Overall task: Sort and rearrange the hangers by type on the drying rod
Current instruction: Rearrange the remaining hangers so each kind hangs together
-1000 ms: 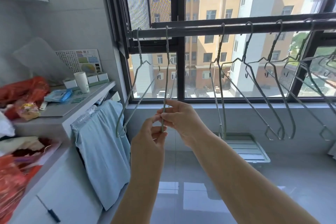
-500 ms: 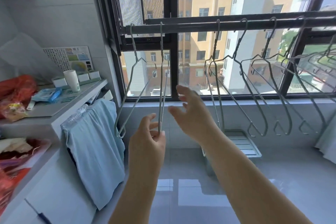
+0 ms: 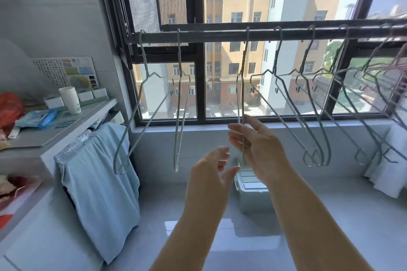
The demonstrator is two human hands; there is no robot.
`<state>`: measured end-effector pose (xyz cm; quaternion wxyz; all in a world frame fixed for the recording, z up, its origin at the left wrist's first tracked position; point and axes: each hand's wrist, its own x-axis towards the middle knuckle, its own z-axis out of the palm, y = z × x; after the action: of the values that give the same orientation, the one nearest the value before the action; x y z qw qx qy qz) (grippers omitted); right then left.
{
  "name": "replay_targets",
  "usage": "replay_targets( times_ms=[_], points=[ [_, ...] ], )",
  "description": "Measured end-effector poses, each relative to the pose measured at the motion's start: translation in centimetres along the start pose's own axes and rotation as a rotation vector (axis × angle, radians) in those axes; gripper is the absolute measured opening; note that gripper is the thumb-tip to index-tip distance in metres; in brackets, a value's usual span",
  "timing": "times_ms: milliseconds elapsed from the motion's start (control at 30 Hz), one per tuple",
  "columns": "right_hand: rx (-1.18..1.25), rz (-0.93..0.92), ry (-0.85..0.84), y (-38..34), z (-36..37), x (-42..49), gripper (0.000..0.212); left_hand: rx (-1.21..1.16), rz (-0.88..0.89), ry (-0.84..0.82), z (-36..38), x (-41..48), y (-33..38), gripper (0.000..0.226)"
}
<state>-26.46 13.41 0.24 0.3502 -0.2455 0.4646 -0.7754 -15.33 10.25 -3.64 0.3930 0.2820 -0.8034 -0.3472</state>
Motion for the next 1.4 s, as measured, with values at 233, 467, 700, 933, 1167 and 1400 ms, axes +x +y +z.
replay_targets(
  times_ms=[233,467,700,933,1167,1400],
  points=[
    [0.245,0.028,-0.110,0.4,0.5,0.5,0.043,-0.072,-0.018,0.005,0.8,0.2,-0.1,0.028],
    [0.248,0.058,-0.141,0.9,1.2,0.6,0.042,-0.033,0.014,0.062,0.8,0.0,-0.9,0.012],
    [0.249,0.092,-0.144,1.3,2.7,0.8,0.043,0.030,0.034,0.114,-0.1,0.0,-1.1,0.011],
    [0.255,0.119,-0.127,1.6,3.1,0.7,0.041,0.063,0.034,0.129,-0.4,-0.2,-1.6,0.009],
    [0.059,0.104,-0.090,1.5,2.7,0.3,0.036,0.111,0.048,0.134,-0.2,-0.4,-1.6,0.009],
    [-0.854,-0.509,0.124,-1.8,-0.2,-3.9,0.043,0.186,0.046,0.217,1.1,-1.2,-0.9,0.046]
  ],
)
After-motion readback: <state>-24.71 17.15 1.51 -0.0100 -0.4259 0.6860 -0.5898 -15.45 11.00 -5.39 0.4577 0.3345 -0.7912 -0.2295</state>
